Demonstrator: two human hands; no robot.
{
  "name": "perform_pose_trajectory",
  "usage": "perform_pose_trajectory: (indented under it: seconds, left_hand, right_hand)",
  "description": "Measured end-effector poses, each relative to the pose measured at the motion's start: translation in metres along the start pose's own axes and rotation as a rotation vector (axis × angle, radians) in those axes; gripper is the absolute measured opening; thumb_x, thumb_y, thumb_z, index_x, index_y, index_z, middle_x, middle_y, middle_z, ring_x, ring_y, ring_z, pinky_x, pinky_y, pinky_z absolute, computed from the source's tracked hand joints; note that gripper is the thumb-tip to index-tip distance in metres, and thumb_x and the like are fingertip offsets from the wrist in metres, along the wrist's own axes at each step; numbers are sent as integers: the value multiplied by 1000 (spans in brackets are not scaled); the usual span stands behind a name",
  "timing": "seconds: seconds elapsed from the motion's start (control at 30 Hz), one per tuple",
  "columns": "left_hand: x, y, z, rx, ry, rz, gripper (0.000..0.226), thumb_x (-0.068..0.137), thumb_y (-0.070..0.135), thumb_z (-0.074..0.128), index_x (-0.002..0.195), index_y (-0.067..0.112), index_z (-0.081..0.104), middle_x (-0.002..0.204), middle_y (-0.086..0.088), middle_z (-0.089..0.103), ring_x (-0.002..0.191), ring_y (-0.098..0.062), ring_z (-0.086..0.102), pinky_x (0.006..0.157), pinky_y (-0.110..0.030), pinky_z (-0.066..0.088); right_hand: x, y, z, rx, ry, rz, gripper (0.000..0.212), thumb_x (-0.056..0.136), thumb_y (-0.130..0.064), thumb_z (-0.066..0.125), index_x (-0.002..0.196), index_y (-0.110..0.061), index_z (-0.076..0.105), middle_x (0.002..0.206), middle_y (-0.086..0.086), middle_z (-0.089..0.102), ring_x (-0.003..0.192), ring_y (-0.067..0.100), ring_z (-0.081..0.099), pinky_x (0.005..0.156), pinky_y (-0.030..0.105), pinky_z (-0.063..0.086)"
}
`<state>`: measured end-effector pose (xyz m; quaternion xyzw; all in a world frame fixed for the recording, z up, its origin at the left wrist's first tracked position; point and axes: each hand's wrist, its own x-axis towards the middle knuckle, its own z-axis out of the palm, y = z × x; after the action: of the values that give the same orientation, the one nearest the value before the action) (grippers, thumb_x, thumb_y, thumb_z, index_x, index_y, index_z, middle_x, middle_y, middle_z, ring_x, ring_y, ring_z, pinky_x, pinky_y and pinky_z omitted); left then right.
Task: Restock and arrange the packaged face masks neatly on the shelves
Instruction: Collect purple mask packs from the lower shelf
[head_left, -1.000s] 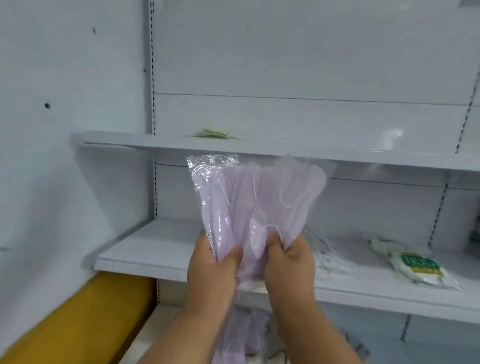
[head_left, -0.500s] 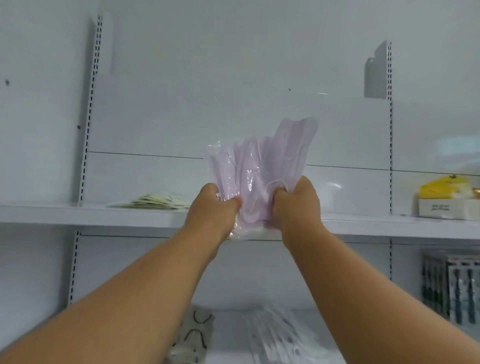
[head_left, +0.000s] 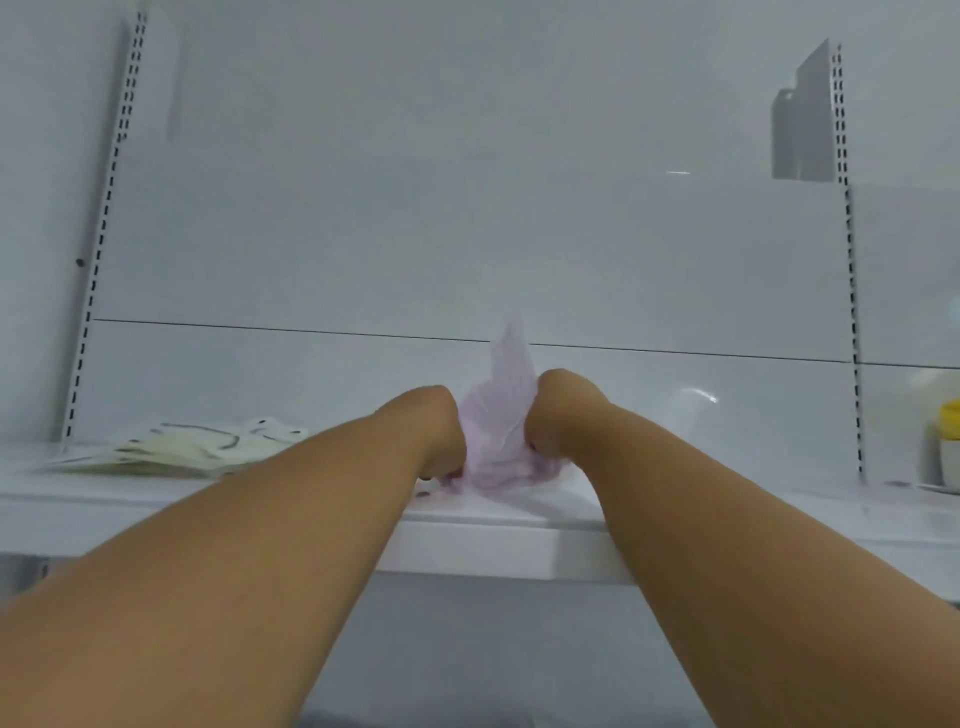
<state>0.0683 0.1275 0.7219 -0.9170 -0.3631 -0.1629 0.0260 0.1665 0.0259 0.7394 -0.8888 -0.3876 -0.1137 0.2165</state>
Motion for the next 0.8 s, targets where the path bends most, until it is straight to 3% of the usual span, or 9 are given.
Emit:
perform_pose_trajectory:
  seconds: [0.13, 0.27, 0.33, 0.43, 0.6, 0.73, 0.8]
  left_hand:
    - [-1, -5, 4, 43, 34, -26, 22, 85, 30, 70, 82, 15, 54, 78, -1, 54, 80, -24, 56, 68, -29, 43]
    - [-18, -15, -1, -56, 353, -5, 29, 92, 26, 58, 120, 19, 51, 107, 1, 56, 95, -23, 57, 72, -32, 44]
    - [-35, -17, -3, -163, 436, 56, 33, 95, 30, 54, 127, 24, 51, 118, 2, 56, 103, -22, 57, 83, -34, 47]
    - [-73, -22, -9, -278, 510, 131, 30, 95, 34, 53, 124, 28, 53, 116, 7, 57, 104, -18, 56, 89, -34, 48]
    - [-157, -49, 6, -407, 656, 242, 22, 95, 31, 56, 116, 29, 57, 106, 12, 58, 93, -13, 54, 76, -28, 41]
    - [-234, -79, 51, -492, 716, 347, 18, 92, 22, 62, 109, 26, 63, 96, 14, 58, 81, -8, 50, 66, -19, 35]
    - [-275, -95, 83, -481, 698, 393, 16, 90, 18, 65, 105, 23, 65, 92, 14, 58, 76, -6, 49, 66, -21, 38]
  right_hand:
    - [4, -3, 12, -165, 21, -7, 25, 84, -10, 66, 70, -14, 46, 71, 3, 49, 63, 22, 50, 66, 31, 43]
    - [-15, -5, 6, -161, 289, -8, 16, 84, -7, 56, 90, -14, 42, 87, 2, 47, 80, 23, 48, 71, 33, 40]
    - [-28, -7, 3, -228, 373, -53, 18, 85, -10, 54, 95, -15, 40, 97, 4, 42, 89, 25, 40, 76, 34, 36]
    - [-56, -15, -2, -213, 430, -100, 16, 90, -16, 54, 96, -17, 39, 99, 4, 38, 93, 25, 42, 77, 33, 32]
    - [-145, -31, 8, -83, 546, -231, 19, 98, -23, 51, 116, -17, 53, 110, 2, 53, 100, 23, 49, 86, 35, 41]
    - [-242, -37, 46, 75, 570, -276, 19, 98, -24, 53, 116, -18, 58, 109, -1, 57, 102, 20, 52, 88, 35, 44]
    - [-292, -39, 75, 137, 567, -275, 19, 97, -24, 56, 114, -17, 62, 109, -1, 60, 100, 19, 54, 88, 35, 46]
